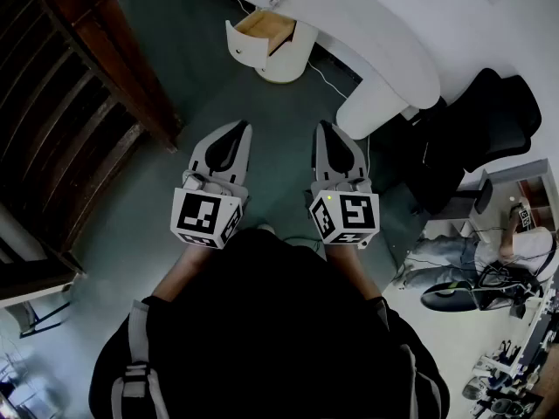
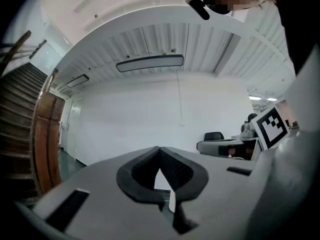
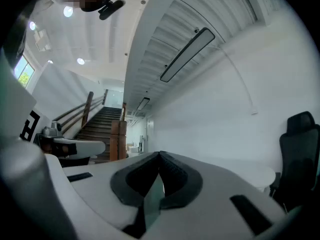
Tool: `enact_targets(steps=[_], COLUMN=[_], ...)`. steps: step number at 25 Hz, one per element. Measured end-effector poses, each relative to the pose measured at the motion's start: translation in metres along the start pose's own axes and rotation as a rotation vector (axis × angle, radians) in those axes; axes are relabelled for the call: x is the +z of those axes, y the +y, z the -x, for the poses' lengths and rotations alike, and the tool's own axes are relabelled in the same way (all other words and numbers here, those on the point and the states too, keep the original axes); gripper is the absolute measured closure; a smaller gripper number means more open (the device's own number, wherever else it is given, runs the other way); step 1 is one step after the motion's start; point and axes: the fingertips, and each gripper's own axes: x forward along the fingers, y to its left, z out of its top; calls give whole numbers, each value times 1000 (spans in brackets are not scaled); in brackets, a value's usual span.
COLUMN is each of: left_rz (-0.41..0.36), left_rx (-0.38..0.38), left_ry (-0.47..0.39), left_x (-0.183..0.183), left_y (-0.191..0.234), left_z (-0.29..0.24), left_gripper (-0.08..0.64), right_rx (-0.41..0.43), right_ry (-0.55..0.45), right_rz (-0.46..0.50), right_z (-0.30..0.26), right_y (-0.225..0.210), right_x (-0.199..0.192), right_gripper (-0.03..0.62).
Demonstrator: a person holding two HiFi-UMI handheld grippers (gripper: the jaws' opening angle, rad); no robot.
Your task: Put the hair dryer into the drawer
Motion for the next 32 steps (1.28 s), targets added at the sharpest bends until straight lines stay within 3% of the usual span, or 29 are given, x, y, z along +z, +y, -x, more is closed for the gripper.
enact_targets(steps=[7,12,17,32], left_rz=[1,-9,-17,-12], left_rx=[17,34,43,27], left_ry=[12,10,15,23], left_x=[-8,-11,-10,-29], left_y=[-5,-10,-10,54], left_z=[-28,-49,-62,-139], left_gripper=[552,552,552,552], right_rx=[14,44,63,33], right_ry=[8,-24,-25,11], right_rz=[-2,60,32,4], right_z=[-13,-22,-34,-125], right_y=[-25,-38,-48,-75], right_x=[-7,-4,-8,-33], right_gripper=[569,569,569,568])
